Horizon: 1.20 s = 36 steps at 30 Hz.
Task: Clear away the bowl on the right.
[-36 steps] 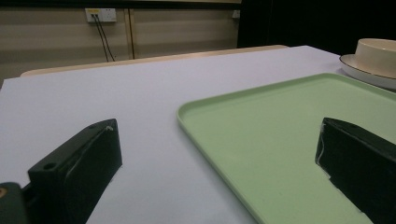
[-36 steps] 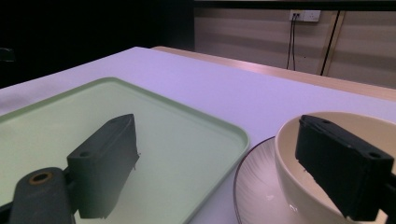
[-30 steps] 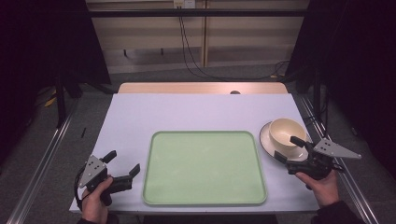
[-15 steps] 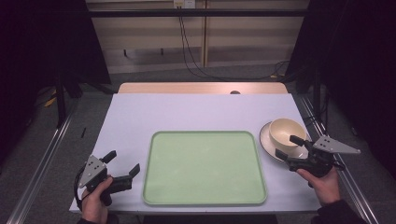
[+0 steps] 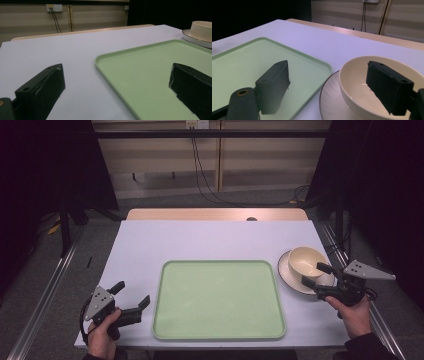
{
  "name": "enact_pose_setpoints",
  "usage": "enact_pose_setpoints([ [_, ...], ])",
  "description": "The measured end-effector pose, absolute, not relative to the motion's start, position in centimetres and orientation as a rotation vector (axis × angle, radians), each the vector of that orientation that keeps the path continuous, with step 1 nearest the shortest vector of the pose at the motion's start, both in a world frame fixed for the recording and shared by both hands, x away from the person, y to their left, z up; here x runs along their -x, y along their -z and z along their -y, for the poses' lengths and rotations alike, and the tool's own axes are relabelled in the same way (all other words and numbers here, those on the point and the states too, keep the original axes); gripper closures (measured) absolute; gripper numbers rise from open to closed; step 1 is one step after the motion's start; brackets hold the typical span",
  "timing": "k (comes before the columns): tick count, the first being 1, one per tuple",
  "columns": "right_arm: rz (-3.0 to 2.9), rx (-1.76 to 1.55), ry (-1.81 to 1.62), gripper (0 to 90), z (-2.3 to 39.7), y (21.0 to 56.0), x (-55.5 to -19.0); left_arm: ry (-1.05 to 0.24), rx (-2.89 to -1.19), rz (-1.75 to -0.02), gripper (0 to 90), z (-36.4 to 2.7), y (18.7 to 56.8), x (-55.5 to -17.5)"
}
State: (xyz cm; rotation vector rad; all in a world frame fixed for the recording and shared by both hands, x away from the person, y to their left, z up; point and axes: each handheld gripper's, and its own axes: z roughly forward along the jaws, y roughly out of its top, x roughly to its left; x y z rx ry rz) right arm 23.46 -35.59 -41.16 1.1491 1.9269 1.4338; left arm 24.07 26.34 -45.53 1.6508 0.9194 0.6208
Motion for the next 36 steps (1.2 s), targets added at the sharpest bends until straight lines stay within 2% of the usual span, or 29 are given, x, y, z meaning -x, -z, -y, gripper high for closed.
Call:
enact_pose_setpoints([
  [9,-1.952,-1.191,-1.405,25.2,36.6,40.5,-24.0,-0.622,-1.653,-0.918,0.4,-26.3,45.5,-24.1],
  [31,-2.012,-1.290,-1.248,21.5,39.4,39.8,-28.2,-0.622,-1.647,-0.918,0.4,-26.3,45.5,-24.1],
  [33,-2.039,-1.347,-1.241,17.7,40.2,39.8,-29.3,-0.622,-1.647,-0.919,0.4,-26.3,45.5,-24.1],
  [36,-2.031,-1.368,-1.221,17.9,40.6,39.7,-29.7,-0.619,-1.648,-0.913,0.4,-26.3,45.5,-24.1],
])
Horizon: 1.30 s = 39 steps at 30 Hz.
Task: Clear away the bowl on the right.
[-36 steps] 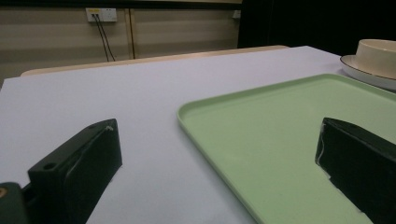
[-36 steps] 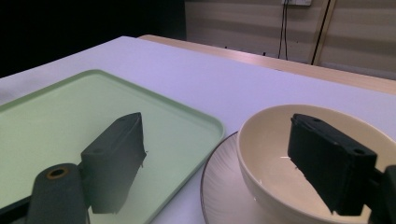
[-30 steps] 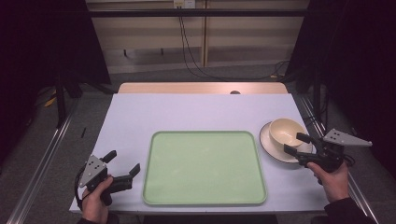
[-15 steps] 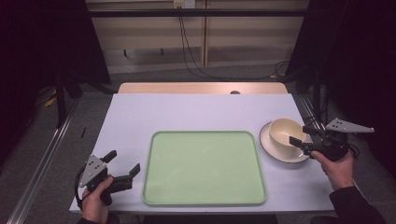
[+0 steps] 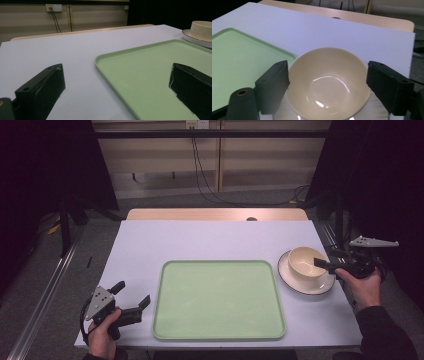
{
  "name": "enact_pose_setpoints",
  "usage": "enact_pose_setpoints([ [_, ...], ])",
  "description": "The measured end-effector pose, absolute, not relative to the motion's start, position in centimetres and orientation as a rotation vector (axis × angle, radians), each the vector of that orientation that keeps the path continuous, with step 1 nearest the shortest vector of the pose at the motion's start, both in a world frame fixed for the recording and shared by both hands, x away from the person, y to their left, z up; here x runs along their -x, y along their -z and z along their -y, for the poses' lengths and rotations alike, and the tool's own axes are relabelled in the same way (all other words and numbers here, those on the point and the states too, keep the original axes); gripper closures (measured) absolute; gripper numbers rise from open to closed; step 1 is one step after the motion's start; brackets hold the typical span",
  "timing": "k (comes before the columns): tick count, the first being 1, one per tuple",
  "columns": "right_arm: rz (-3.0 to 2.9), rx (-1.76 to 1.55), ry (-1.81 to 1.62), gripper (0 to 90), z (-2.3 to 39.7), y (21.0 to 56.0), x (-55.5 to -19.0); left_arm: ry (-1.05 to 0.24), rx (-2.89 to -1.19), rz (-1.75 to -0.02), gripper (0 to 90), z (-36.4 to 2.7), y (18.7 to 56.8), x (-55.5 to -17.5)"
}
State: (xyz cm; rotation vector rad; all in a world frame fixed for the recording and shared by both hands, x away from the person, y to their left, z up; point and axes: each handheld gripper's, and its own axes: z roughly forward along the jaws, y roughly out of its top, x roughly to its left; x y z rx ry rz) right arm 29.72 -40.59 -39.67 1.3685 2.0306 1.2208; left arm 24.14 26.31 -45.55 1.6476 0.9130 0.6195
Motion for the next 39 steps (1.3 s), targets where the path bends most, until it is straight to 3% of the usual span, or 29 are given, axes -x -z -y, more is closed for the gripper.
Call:
enact_pose_setpoints([
  [19,-2.150,-1.450,-1.008,25.3,41.6,41.4,-34.2,-0.614,-1.647,-0.917,0.4,-26.2,45.6,-24.2],
  [26,-2.219,-1.526,-0.926,41.0,41.3,43.3,-35.1,-0.612,-1.647,-0.916,0.4,-26.2,45.6,-24.2],
  [39,-2.228,-1.609,-0.860,52.4,41.7,44.1,-35.4,-0.615,-1.649,-0.916,0.4,-26.2,45.6,-24.2],
])
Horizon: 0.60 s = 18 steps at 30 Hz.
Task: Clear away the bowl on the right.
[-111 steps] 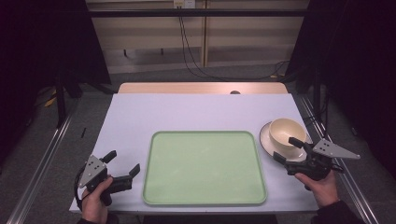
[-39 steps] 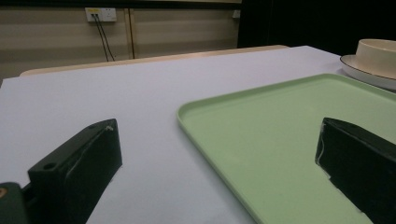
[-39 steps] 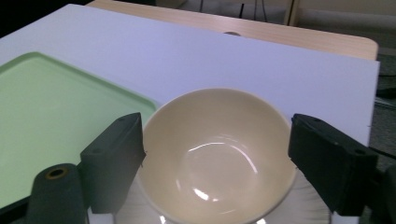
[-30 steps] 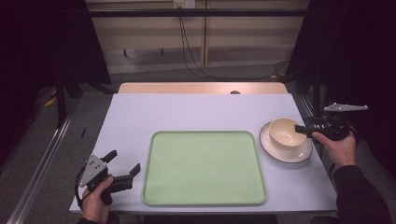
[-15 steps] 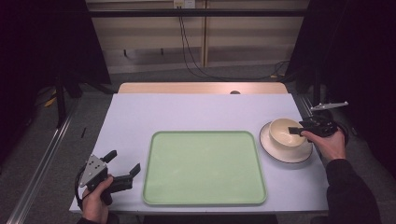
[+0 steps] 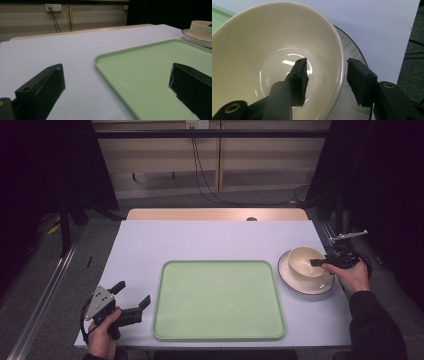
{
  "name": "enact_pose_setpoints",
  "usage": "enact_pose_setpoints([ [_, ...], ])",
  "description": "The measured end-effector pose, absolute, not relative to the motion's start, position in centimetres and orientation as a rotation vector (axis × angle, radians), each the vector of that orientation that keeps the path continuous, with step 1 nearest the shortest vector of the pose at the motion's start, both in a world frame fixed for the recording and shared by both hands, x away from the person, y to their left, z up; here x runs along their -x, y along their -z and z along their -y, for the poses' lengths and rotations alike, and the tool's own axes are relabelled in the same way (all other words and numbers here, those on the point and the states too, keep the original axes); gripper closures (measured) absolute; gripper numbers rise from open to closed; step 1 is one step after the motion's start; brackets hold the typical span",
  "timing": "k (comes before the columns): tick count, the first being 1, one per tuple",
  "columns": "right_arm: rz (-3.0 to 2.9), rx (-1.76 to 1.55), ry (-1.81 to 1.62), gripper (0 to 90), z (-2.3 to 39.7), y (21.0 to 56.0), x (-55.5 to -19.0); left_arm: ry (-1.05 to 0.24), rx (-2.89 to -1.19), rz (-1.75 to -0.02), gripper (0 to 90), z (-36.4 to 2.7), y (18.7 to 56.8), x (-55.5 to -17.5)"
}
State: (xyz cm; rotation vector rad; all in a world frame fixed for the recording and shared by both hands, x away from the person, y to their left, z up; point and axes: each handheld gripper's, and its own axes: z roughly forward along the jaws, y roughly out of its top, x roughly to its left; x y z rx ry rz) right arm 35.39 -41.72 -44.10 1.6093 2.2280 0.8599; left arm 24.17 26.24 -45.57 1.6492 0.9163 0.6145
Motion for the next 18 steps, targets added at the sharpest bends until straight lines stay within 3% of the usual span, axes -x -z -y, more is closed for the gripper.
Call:
enact_pose_setpoints([
  [12,-2.278,-1.667,-0.790,72.5,41.32,44.43,-35.70,-0.611,-1.652,-0.911,0.4,-26.27,45.57,-24.17],
  [18,-2.267,-1.694,-0.780,75.6,41.29,44.42,-35.85,-0.612,-1.651,-0.912,0.4,-26.26,45.56,-24.14],
])
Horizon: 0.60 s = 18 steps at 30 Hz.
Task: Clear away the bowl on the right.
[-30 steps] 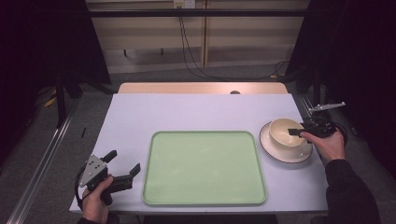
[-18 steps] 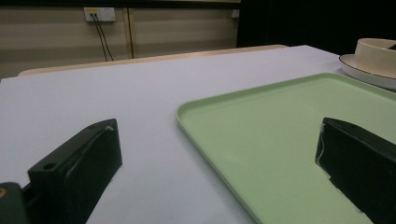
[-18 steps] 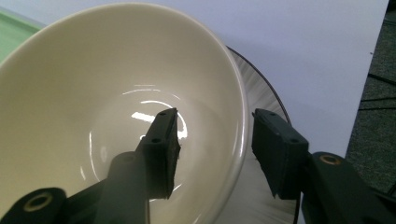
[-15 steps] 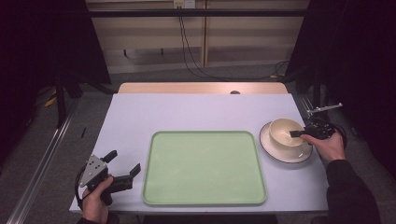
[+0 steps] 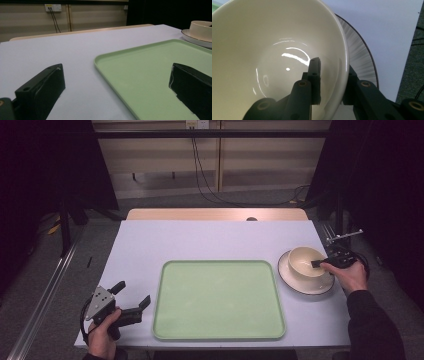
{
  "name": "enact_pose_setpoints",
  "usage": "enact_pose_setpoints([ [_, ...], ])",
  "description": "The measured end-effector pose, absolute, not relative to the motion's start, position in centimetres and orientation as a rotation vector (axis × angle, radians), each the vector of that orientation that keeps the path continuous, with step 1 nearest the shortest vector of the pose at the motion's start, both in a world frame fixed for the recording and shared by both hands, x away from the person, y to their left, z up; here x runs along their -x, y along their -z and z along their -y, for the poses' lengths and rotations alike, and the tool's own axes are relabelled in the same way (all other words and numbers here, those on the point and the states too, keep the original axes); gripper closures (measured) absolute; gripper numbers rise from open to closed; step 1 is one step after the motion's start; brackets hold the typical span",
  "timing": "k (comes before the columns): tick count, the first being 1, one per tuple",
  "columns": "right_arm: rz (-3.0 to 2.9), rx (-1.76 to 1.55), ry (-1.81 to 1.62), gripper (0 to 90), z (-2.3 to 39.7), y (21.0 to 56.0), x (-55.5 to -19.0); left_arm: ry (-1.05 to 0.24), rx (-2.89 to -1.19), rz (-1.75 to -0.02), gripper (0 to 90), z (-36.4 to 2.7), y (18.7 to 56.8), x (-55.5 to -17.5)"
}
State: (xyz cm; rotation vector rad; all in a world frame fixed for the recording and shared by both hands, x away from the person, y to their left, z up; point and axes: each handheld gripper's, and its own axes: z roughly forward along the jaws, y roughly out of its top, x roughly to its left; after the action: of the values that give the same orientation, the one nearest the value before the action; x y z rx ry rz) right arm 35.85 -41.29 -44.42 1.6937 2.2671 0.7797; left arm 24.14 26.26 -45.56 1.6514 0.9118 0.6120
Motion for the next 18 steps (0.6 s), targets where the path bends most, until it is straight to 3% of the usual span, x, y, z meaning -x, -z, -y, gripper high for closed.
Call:
enact_pose_setpoints([
  [8,-2.247,-1.750,-0.794,82.7,41.17,44.25,-36.03,-0.612,-1.650,-0.914,0.4,-26.29,45.59,-24.13],
  [18,-2.231,-1.782,-0.844,84.3,41.47,44.13,-35.98,-0.610,-1.650,-0.913,0.4,-26.30,45.59,-24.12],
])
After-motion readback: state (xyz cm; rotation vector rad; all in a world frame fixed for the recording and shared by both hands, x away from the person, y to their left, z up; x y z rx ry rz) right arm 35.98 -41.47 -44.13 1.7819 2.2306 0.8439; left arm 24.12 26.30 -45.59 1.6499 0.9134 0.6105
